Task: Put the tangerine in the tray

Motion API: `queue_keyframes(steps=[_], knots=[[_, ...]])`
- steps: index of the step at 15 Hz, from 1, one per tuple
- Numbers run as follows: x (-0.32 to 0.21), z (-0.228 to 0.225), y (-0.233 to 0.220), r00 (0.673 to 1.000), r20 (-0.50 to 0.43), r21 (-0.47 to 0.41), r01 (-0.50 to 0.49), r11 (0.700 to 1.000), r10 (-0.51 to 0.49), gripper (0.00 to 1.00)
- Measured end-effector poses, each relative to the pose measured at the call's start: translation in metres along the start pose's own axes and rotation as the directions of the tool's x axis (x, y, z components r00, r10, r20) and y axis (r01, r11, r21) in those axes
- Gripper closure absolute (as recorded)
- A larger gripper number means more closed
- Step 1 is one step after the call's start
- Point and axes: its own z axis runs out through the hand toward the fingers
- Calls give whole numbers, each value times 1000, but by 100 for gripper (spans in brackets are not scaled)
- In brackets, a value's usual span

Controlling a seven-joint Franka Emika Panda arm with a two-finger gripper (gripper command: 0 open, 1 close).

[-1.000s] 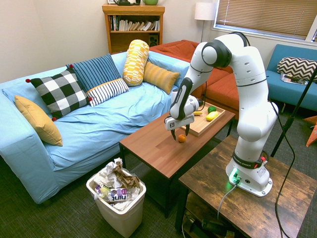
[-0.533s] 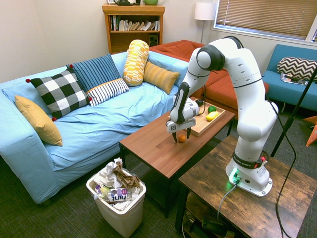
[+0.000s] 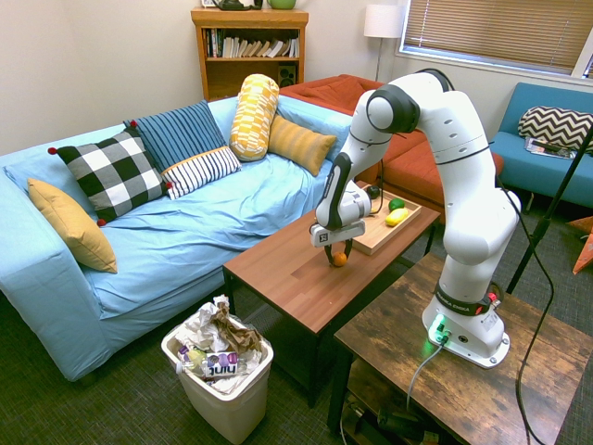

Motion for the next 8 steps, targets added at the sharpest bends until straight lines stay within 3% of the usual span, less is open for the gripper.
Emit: queue_keyframes(steps=[4, 8], knots=[[8, -25, -4, 1000, -16, 42, 6, 999, -6, 100], [51, -95, 16, 998, -61, 84, -23, 996, 28, 100]])
